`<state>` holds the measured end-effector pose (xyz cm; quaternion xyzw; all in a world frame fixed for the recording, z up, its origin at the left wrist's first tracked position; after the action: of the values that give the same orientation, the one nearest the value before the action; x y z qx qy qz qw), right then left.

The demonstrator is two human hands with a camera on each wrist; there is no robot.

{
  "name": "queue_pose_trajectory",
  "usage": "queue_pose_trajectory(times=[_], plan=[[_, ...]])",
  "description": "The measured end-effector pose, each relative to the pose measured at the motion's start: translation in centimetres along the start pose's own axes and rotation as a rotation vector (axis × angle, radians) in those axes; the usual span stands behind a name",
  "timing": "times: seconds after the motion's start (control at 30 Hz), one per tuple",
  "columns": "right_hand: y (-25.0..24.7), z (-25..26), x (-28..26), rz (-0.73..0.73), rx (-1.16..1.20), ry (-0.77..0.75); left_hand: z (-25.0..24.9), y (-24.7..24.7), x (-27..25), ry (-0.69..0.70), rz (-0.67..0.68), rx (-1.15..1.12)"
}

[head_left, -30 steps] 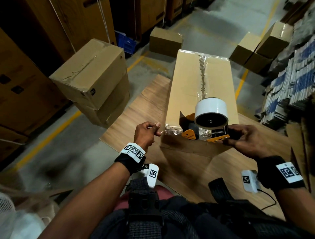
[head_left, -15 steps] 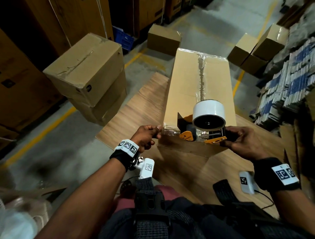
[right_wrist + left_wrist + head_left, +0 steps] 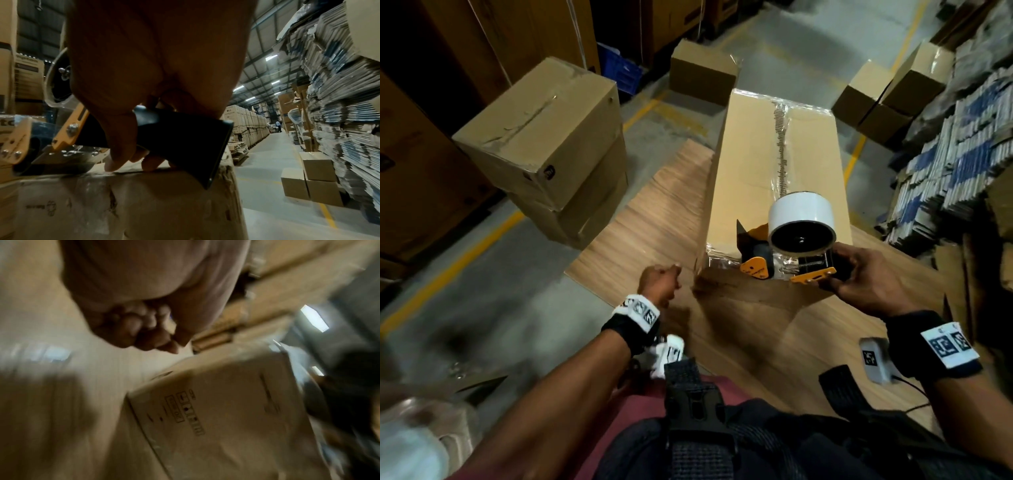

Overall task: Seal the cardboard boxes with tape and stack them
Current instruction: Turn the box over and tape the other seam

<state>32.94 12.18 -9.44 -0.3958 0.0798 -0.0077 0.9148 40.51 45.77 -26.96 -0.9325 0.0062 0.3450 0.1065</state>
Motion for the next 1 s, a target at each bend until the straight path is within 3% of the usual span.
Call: queue_pose_trajectory(times=[0.07,0.13,0.17,0.23,0.33,0.4,0.57,0.83,1.0], plan=[[0.1,-0.3,0.2,0.002,-0.067,-0.012,-3.5,-0.8,-2.3,0.527,-0.164,0.191],[0.2,-0.6,0.2,-0.007,-0.079,-0.028,-7.1,0.7,-6.5,1.035,-0.124,0.402],[0.2,-0.7,0.2,-0.012,-0.056,-0.038,-8.0,1.9,-8.0,1.205,-0.079,0.525],[0.0,-1.0,-0.2,-0.027,-0.024,-0.055,-8.1,3.8,-8.9,1.364,-0.018,0.776],[-0.4,-1.0,-0.8,-0.030,-0.048,-0.094,-6.1,4.8,-7.6,1.347,0.037,1.066],[-0.9,-1.3,-1.0,-0.036,-0.055,-0.106,-5.8,4.9,-7.5,1.309,0.036,1.119],[-2.2,-1.6,-1.4,-0.049,-0.069,-0.099,-5.9,4.8,-8.0,1.254,0.015,1.095],[-7.5,-8.0,-2.5,-0.083,-0.069,0.031,-5.6,5.2,-7.6,1.210,0.059,1.094],[-9.9,-11.2,-3.7,-0.104,-0.137,0.102,-6.0,5.2,-8.1,1.215,0.016,1.078]])
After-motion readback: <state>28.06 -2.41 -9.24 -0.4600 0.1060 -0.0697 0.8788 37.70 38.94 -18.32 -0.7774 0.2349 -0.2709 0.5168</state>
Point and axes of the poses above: each hand's wrist, its own x-axis towards the middle knuckle, its own y-axis out of the palm, z = x × y, the point moved 5 cm from there along x, towards the middle knuckle, and after that the axes turned 1 degree about y, right-handed, at the moved point
